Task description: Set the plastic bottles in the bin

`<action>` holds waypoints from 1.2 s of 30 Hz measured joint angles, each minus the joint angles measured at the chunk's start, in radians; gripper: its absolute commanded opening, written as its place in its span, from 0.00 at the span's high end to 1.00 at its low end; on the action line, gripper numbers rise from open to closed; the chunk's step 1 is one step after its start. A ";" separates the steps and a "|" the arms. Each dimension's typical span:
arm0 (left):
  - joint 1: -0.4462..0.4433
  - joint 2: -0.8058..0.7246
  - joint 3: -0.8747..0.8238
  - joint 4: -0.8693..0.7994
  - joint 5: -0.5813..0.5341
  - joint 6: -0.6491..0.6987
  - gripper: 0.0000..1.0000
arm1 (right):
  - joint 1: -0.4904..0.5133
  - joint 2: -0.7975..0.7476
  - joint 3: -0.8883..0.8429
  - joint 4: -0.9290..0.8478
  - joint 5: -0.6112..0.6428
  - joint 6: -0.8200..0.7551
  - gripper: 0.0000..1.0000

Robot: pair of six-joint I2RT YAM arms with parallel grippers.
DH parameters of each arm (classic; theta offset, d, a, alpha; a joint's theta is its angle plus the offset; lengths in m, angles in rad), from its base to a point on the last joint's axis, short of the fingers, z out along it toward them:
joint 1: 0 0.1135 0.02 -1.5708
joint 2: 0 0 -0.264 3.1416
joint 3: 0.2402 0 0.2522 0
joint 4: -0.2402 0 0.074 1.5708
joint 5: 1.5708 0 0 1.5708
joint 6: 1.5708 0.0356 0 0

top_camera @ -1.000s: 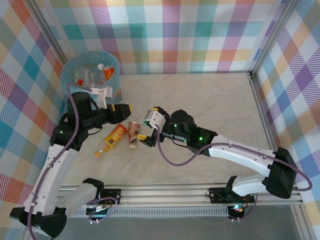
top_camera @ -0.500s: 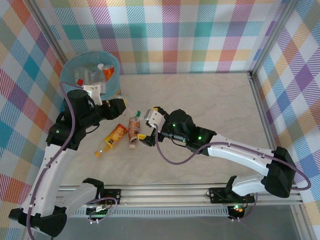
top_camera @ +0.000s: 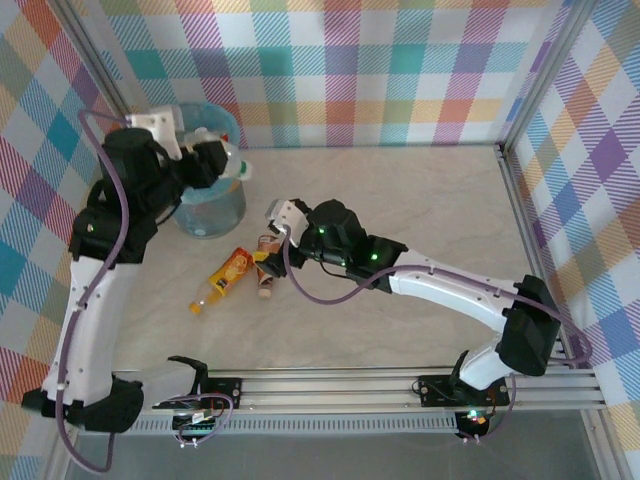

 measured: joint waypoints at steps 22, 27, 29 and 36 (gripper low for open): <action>0.291 0.627 0.405 -0.207 0.097 0.036 1.00 | -0.011 0.166 0.245 -0.187 -0.080 0.090 0.00; 0.290 0.672 0.394 -0.203 0.167 0.040 1.00 | -0.011 0.166 0.235 -0.197 -0.080 0.108 0.00; 0.290 0.686 0.380 -0.192 0.181 0.041 1.00 | -0.011 0.166 0.227 -0.201 -0.080 0.111 0.00; 0.290 0.739 0.331 -0.126 0.203 0.062 0.99 | -0.011 0.166 0.221 -0.221 -0.080 0.128 0.00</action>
